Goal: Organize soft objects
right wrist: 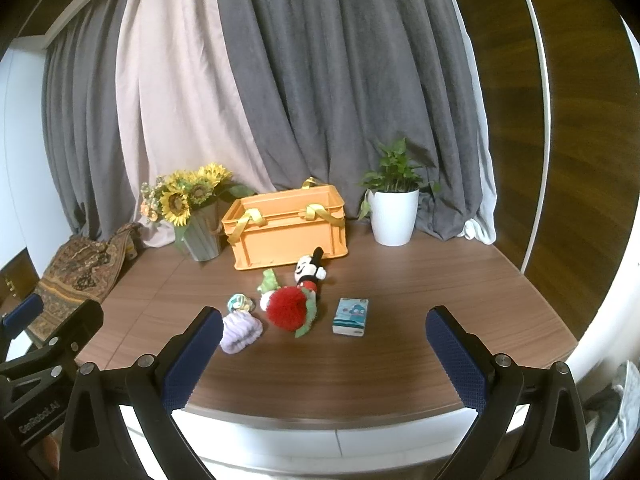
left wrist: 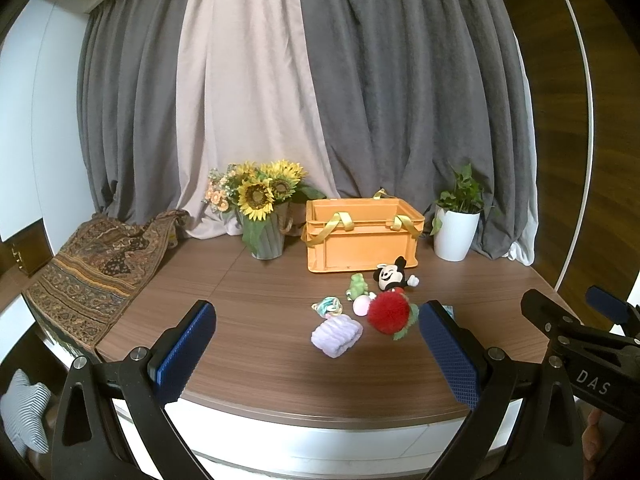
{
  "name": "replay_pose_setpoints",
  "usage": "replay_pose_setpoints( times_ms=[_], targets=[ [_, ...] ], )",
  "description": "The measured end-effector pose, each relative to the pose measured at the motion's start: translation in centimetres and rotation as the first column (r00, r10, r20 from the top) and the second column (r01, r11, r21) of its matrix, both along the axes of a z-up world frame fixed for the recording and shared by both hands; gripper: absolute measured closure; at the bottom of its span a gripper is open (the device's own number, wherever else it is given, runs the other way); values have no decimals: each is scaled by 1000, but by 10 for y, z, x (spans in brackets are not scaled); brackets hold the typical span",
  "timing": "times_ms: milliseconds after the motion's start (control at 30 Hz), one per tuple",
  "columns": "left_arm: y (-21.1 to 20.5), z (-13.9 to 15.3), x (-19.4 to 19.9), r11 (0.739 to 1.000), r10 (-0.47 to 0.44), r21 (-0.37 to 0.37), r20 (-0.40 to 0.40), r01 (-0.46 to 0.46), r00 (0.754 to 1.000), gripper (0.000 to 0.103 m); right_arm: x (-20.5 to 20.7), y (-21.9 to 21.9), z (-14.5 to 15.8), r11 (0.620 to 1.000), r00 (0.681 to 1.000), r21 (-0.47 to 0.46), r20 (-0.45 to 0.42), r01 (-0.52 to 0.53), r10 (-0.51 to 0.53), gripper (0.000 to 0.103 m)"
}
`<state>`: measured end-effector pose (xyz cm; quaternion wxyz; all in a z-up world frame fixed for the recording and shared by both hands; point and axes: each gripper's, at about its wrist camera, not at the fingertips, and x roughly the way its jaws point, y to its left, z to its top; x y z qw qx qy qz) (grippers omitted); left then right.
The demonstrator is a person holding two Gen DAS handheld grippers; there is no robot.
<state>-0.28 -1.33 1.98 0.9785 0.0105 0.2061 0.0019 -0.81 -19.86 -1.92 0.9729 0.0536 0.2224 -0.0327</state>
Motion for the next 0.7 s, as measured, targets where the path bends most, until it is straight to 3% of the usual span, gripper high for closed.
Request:
replay_pose_setpoints(
  times_ms=[433,700],
  targets=[
    [-3,-18,8,1000,2,-12,-22,-2,1000,0,6,-2,-10,1000,1000,0,-14,4,-4,0],
    [1,-43,40,1000,-4,-23,-69,2,998,0,33,-4,-33,1000,998,12,-61,10,-9,0]
  ],
)
